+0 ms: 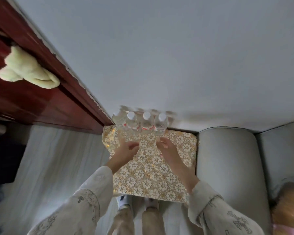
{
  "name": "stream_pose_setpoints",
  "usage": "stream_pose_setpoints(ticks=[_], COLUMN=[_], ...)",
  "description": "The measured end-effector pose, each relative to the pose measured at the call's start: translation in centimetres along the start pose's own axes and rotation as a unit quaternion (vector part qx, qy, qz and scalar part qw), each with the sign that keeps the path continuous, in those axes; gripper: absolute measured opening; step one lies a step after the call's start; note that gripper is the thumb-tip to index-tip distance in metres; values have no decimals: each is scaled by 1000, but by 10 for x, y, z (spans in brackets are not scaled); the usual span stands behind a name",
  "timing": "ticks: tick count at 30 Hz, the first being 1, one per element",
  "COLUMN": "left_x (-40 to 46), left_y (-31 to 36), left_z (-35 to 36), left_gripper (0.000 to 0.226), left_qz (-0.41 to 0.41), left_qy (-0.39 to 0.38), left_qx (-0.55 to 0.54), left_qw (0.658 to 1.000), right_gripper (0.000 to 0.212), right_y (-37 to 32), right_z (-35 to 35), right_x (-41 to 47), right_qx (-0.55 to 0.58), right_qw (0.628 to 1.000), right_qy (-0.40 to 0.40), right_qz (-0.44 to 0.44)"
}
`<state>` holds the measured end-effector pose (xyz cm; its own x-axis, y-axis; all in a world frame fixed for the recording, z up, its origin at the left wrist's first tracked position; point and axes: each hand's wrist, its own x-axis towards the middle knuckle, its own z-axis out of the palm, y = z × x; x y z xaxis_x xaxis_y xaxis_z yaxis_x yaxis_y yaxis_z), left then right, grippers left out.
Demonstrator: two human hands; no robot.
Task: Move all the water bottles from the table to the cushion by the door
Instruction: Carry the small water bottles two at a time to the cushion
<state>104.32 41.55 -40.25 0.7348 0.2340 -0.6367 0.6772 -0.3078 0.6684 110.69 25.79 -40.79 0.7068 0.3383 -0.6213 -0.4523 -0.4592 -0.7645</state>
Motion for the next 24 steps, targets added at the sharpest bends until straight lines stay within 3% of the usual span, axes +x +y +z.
stream_pose_setpoints(ticks=[5, 11, 17, 24], left_x=[-74, -186, -333, -530], left_y=[-28, -95, -187, -305], left_z=[-13, -35, -36, 25], left_gripper=[29, 23, 25, 26], left_qz=[-44, -83, -99, -146], left_qy=[66, 218, 386, 540], left_qx=[-162, -329, -443, -529], left_qw=[984, 915, 803, 638], right_gripper=[27, 28, 27, 25], right_y=[-20, -47, -52, 22], right_z=[27, 108, 219, 356], right_x=[-57, -121, -222, -372], right_qx=[-11, -143, -238, -330], right_qw=[995, 959, 898, 798], right_qy=[-93, -233, -346, -478], right_qz=[-30, -75, -131, -157])
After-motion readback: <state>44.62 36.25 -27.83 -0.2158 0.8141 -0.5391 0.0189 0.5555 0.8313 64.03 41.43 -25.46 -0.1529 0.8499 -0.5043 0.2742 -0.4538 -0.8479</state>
